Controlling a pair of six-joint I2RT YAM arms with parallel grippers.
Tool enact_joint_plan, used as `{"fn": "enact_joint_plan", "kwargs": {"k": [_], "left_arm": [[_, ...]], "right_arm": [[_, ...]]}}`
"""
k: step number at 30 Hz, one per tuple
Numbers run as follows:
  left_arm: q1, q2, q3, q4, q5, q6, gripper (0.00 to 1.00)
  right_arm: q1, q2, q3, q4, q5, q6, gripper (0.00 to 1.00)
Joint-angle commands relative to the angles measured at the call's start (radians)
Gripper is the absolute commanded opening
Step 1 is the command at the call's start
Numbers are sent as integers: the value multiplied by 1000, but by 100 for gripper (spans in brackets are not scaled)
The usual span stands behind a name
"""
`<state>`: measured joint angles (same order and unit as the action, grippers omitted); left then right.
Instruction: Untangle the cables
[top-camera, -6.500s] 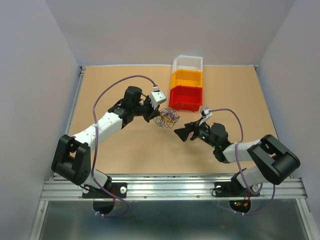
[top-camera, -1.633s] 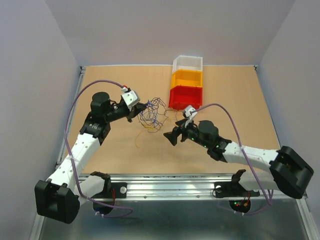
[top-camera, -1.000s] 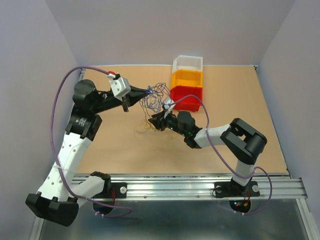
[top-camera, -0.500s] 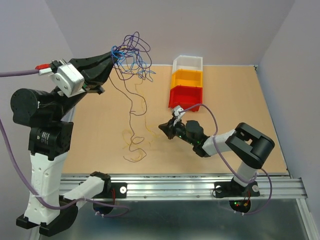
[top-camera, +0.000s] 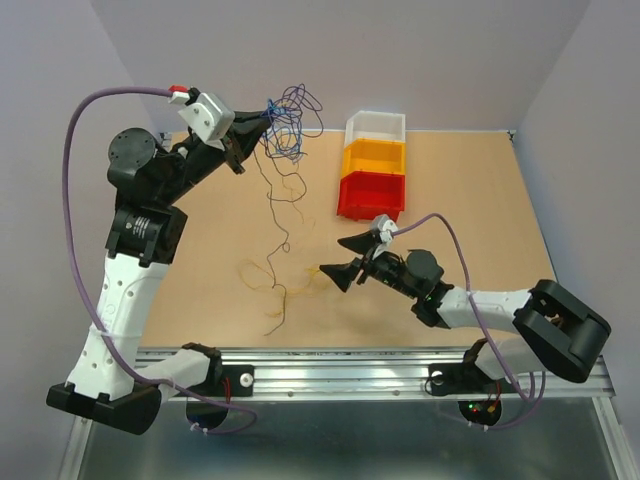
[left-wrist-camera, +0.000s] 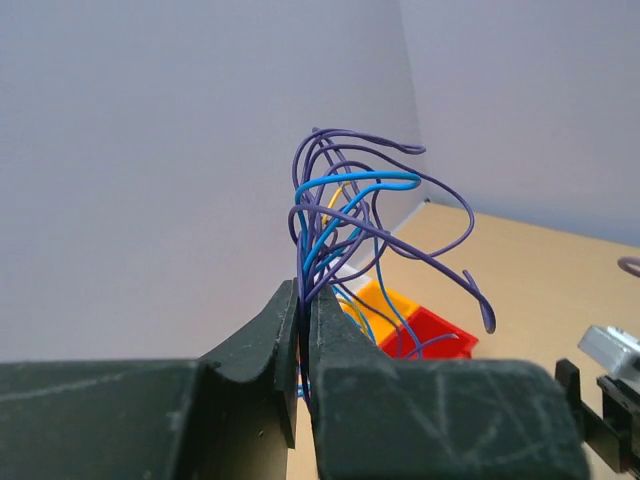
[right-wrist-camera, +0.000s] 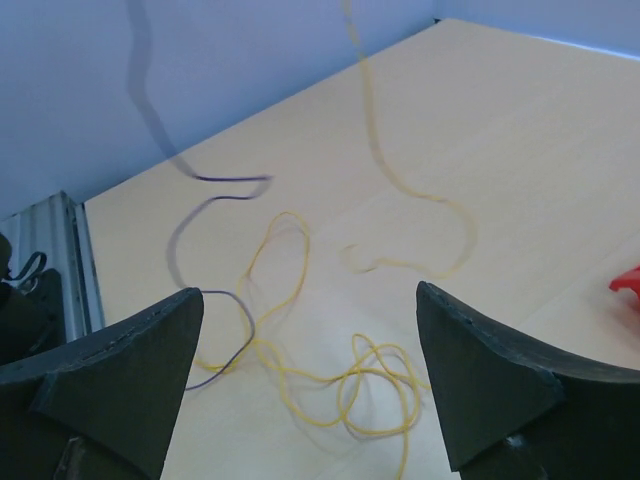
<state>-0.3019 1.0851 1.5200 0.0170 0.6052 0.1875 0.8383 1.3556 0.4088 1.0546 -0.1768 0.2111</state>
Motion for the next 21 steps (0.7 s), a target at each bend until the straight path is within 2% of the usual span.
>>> {"fn": "enact_joint_plan", "kwargs": {"k": [1,8,12,17,18,19,20,21], "left_arm": [[-3,-47,-21,63,93,-28,13],[-5,-108,-176,124,143,-56,13],[-5,-108,-216,138,177,-77,13],[-5,-100,-251,158,195,-88,13],[-5,-99,-253,164,197,-92,13],[-5,-97,-251,164,202,-94,13],[-5,-87,-247,164,208,-97,13],[-5,-82,-244,163,209,-99,13]], "right_arm": [[2,-44,115,-44,-75,-76,92],[2,-29,274,-111,-44,-142,93],[1,7,413,-143,-21,-141,94],[2,80,559,-208,-82,-125,94],[2,106,579,-214,-92,-125,91],[1,123,596,-217,-102,-124,85],[2,143,625,-222,-111,-119,57],[2,143,634,-228,-110,-118,41]]}}
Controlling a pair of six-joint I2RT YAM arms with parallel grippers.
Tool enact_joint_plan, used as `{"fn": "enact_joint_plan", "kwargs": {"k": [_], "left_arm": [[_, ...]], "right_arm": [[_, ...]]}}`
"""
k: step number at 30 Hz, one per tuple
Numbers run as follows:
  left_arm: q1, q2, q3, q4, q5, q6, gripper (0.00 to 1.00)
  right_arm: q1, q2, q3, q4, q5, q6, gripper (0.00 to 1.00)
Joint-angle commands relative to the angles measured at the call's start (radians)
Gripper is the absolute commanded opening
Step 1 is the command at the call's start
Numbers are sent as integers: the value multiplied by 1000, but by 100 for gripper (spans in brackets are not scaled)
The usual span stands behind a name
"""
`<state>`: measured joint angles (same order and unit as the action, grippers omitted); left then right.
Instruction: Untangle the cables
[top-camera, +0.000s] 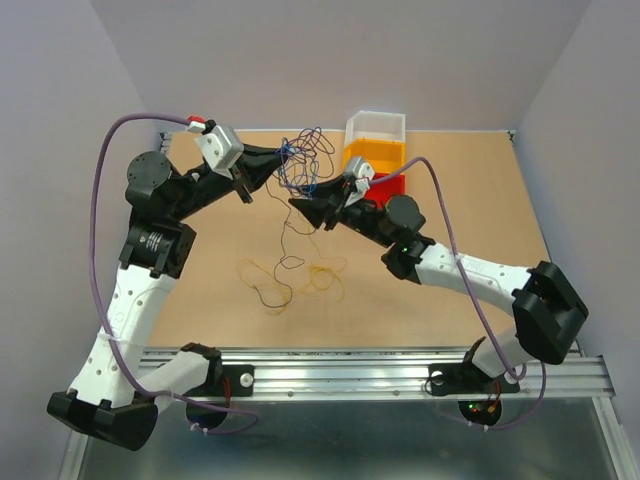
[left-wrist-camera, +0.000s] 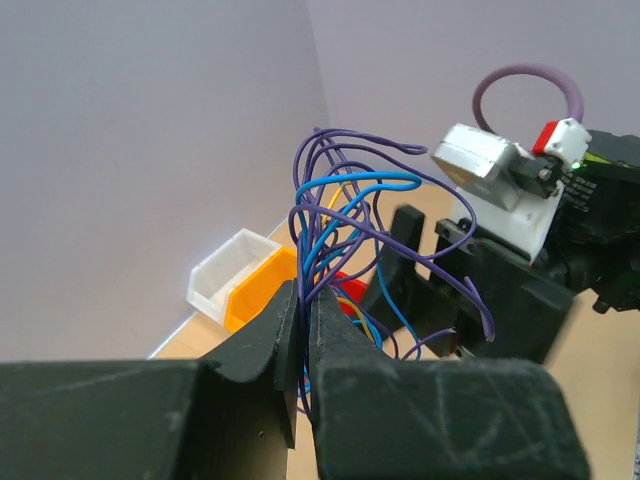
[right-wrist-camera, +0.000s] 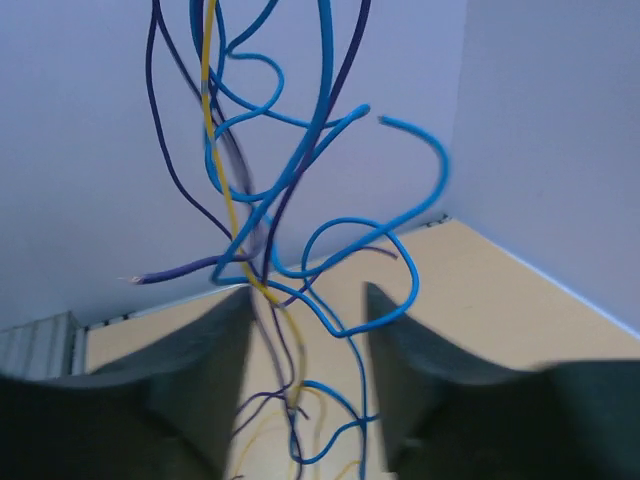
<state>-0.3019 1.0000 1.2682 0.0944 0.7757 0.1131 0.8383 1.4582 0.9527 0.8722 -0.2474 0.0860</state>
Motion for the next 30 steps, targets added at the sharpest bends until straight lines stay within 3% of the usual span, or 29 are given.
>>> {"fn": "enact_joint_plan", "kwargs": {"k": [1,3,4,7,8,10,15,19,30], "left_arm": [[-5,6,10,81,37,-21,13],[-5,5,11,65,17,-3,17],[-5,2,11,59,1,5,19],[-5,-6,2,15,-114,37,48],[-5,-8,-10,-13,-184,51,63],[-5,-11,-32,-28,-275,92,77],[-5,-14,-177,10,-282,148,84],[-5,6,-276,82,-54,154,99],[-22,37,-420,197,198,235,99]], "right_arm": [[2,51,95,-56,-30,8,28],[1,44,69,-62,42,11,10],[1,34,48,-62,66,11,6],[2,-45,-55,-67,193,15,0],[1,-114,-116,-73,242,24,0],[2,-227,-163,-122,319,35,1],[1,-361,-163,-346,366,43,0],[2,-360,-73,-508,297,21,0],[2,-306,-23,-596,195,44,1]]}}
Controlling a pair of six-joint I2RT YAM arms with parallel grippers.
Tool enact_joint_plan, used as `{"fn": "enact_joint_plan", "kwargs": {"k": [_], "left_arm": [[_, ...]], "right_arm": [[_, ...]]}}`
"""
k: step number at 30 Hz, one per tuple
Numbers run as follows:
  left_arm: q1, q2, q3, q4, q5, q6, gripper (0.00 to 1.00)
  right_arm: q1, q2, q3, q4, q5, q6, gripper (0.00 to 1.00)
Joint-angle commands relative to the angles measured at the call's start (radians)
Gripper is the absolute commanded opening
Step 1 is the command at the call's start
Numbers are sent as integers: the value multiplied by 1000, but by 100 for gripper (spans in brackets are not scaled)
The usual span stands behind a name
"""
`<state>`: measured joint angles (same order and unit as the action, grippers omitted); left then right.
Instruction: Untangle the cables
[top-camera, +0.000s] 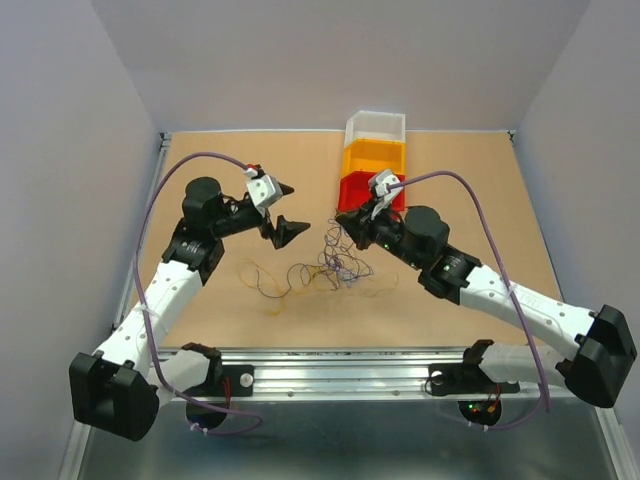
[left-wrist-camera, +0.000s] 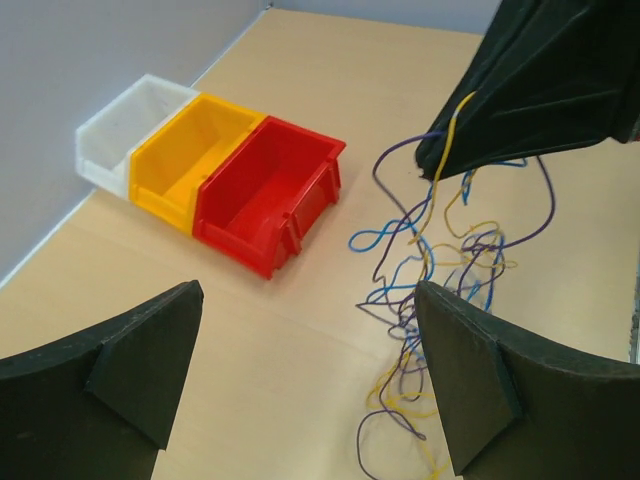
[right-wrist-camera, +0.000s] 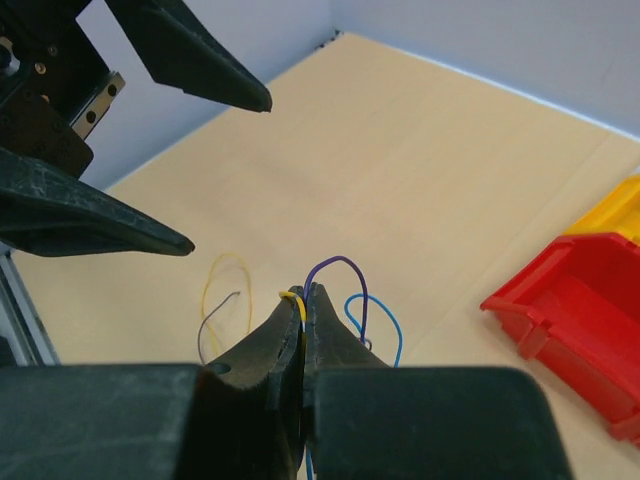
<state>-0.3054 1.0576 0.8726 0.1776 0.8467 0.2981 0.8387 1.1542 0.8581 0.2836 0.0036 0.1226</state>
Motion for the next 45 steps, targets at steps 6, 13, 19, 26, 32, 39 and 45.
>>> {"fn": "enact_joint_plan", "kwargs": {"k": [6,13,19,26,32,39,45], "left_arm": [[-116,27,-67,123,60,114,99],[-143,123,-60,169,-43,108,94],[-141,231,-41,207,-123,88,82],[-143,338,3,209,-97,76,77],[-141,433,40,174,-80,101,76],[-144,519,108,106,-86,113,64],[-126,432,59,141,-9,102,74]], "right_arm": [[2,-2,97,-15,-109,23,1],[2,-27,137,-30,-166,38,1],[2,-45,174,-50,-186,40,1],[2,-85,223,-54,-174,52,1],[2,-91,349,-58,-123,49,1],[2,-28,635,-57,-18,28,1],[2,48,785,-57,38,2,0]]}}
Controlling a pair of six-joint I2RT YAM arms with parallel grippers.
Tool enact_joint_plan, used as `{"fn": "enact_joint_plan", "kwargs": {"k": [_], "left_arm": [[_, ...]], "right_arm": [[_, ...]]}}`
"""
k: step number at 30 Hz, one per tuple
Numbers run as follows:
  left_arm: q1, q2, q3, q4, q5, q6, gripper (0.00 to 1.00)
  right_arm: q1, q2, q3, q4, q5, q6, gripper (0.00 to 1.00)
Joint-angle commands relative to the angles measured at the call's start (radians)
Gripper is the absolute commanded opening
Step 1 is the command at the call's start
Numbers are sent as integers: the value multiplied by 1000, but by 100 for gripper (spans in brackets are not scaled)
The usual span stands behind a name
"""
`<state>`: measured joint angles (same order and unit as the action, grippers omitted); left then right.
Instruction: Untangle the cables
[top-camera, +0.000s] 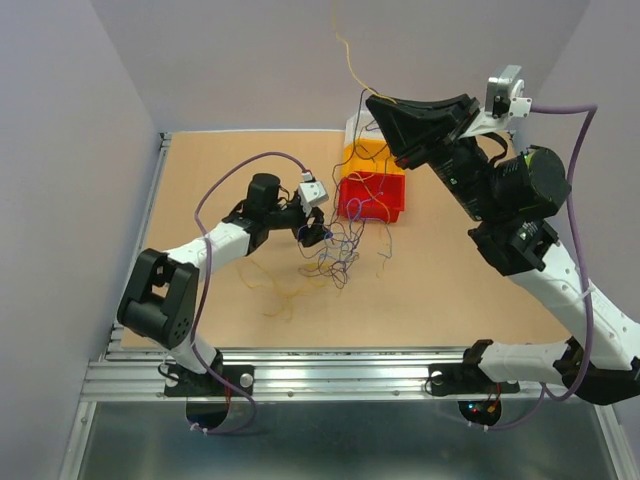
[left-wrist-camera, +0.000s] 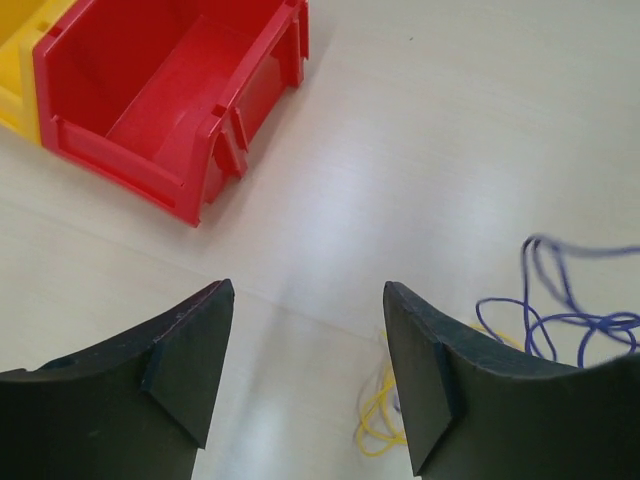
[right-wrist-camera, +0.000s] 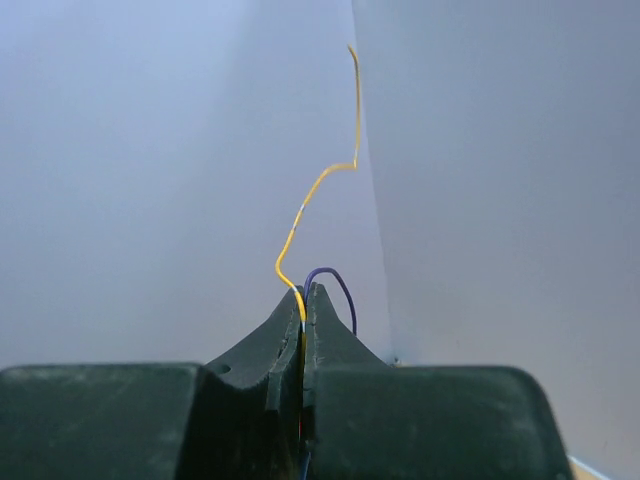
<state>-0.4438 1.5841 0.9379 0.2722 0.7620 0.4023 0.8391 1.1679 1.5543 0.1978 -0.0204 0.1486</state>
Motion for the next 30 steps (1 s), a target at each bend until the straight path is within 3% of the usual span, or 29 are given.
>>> {"fn": "enact_joint_plan", "kwargs": {"k": [1,7,9,19,23,28,30], "left_arm": [[19,-116,-17,64,83,-16,74],[85,-262,-83,139,213,-94,80],[77,-274,-97,142,264,-86,89],[-42,-291,-117,148,243,-49,89],[-87,-286,-111,197,169,-82,88],[-95,-214,-62,280,-194,-189,87],[-93,-223,-105,333,-236,-201,89]], "right_arm": [[2,36,93,28,62,-24,1],[0,44,99,40,73,-26,0],[2,44,92,55,76,-18,1],[2,44,52,150,102,5,1],[0,39,10,190,106,11,1],[2,33,-25,232,62,46,1],[2,35,-26,233,57,46,0]]}}
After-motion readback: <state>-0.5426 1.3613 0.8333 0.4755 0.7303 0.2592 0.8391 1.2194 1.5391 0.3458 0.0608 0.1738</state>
